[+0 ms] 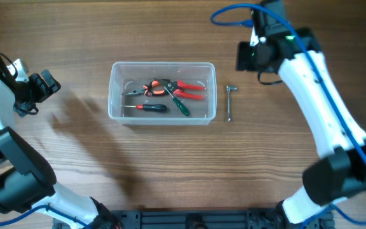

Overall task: Pack container
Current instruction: 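Place the green screwdriver into the box and release, then grasp the silver socket wrench with the right gripper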

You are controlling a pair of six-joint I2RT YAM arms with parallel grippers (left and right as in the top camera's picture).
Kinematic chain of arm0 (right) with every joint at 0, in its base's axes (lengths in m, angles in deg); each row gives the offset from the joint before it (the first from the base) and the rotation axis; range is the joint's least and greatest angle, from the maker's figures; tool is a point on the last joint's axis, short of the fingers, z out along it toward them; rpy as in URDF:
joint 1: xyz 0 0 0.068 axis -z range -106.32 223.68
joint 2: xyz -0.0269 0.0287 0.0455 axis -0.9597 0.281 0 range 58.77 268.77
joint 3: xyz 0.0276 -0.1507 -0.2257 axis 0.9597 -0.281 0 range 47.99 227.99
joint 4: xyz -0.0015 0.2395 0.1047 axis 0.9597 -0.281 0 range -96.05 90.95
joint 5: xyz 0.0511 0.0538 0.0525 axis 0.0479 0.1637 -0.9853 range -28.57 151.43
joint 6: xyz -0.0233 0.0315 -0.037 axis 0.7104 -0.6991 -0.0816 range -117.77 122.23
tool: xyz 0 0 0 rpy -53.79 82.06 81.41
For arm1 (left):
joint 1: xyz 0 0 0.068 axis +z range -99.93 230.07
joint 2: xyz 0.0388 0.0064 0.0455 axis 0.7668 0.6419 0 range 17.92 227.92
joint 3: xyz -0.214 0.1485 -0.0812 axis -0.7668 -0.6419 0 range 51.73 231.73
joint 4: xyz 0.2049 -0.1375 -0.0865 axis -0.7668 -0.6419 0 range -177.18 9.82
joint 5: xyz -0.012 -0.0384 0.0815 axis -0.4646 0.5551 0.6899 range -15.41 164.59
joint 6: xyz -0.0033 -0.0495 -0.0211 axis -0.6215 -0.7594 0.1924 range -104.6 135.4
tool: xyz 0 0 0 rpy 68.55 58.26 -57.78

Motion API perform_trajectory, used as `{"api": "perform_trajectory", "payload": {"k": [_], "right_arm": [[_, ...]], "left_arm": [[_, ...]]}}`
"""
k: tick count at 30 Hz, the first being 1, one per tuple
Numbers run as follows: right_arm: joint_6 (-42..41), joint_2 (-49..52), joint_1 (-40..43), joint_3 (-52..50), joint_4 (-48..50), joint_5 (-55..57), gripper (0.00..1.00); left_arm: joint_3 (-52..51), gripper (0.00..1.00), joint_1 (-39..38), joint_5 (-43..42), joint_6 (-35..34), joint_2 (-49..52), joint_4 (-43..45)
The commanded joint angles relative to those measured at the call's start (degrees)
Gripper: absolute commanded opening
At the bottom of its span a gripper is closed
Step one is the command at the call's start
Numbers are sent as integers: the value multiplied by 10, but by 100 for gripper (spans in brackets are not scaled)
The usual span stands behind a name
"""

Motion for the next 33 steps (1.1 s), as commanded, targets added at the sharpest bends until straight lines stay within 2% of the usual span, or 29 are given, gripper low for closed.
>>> {"api": "perform_trajectory", "payload": {"k": [1, 5, 14, 19, 21, 29, 33], "right_arm": [[-35, 57, -3, -49, 10, -37, 53], [-32, 122, -3, -69, 34, -68, 49], [-47, 210, -3, -71, 60, -92, 49], [-48, 220, -3, -71, 64, -92, 30], [-49, 220, -3, -71, 70, -92, 4], [-47, 206, 20, -68, 71, -40, 4], [-21, 138, 49, -58, 68, -40, 4]], "left_arm": [[10, 100, 2, -1, -1, 1, 2], [10, 100, 2, -1, -1, 1, 2], [10, 100, 2, -1, -1, 1, 1], [10, 100, 2, -1, -1, 1, 1], [10, 100, 2, -1, -1, 1, 1], [10, 100, 2, -1, -1, 1, 1], [10, 100, 2, -1, -1, 1, 1]]}}
